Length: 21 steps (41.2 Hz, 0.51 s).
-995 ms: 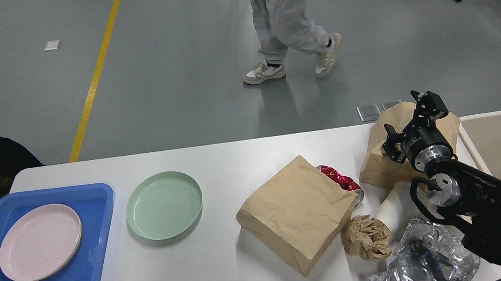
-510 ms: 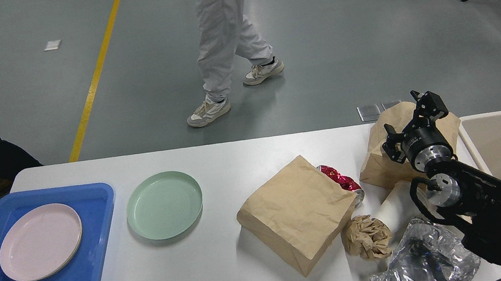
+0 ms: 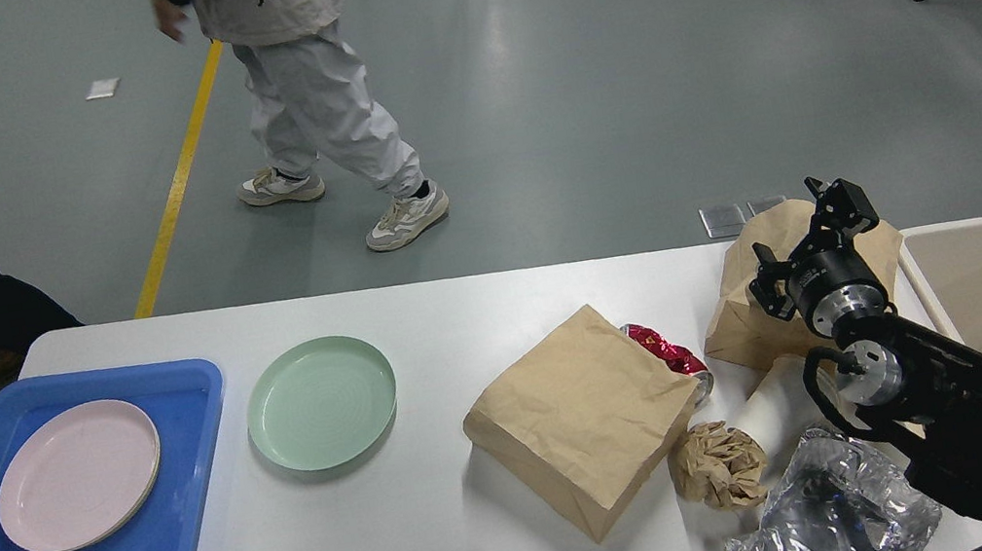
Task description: Tidy desktop
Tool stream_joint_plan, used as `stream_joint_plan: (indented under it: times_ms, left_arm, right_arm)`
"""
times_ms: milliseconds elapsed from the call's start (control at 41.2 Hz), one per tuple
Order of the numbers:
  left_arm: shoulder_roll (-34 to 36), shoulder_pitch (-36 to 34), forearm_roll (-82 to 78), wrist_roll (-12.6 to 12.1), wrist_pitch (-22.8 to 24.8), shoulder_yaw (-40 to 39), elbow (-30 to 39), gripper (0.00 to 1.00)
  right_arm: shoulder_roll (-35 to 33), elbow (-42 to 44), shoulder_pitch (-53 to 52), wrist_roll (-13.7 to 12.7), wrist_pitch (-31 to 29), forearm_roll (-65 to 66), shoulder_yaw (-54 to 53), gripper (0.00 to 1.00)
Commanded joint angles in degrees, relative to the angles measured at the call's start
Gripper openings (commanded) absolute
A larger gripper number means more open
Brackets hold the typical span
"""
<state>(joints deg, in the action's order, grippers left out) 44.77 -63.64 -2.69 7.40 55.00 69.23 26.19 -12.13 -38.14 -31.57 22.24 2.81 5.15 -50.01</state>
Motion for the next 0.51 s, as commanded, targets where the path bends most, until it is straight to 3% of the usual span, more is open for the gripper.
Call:
stream_joint_plan:
  times_ms: [0,146,486]
  left_arm:
    - [-0.2,-0.6,-0.1,-0.1,0.0,0.1,0.3,0.86]
    - [-0.4,-1.7,-0.1,0.1,0.0,2.3,0.4,0.91]
    - [-3.9,-11.5,-0.3,0.1,0.0,13.5,1.4,0.93]
  right_arm:
    - [0.0,0.0,-0.1,0.0,0.0,0.0,0.0,1.00]
    - [0.0,0.0,-0.1,0.0,0.0,0.0,0.0,1.00]
    - [0.0,0.0,0.0,0.0,0.0,0.0,0.0,1.00]
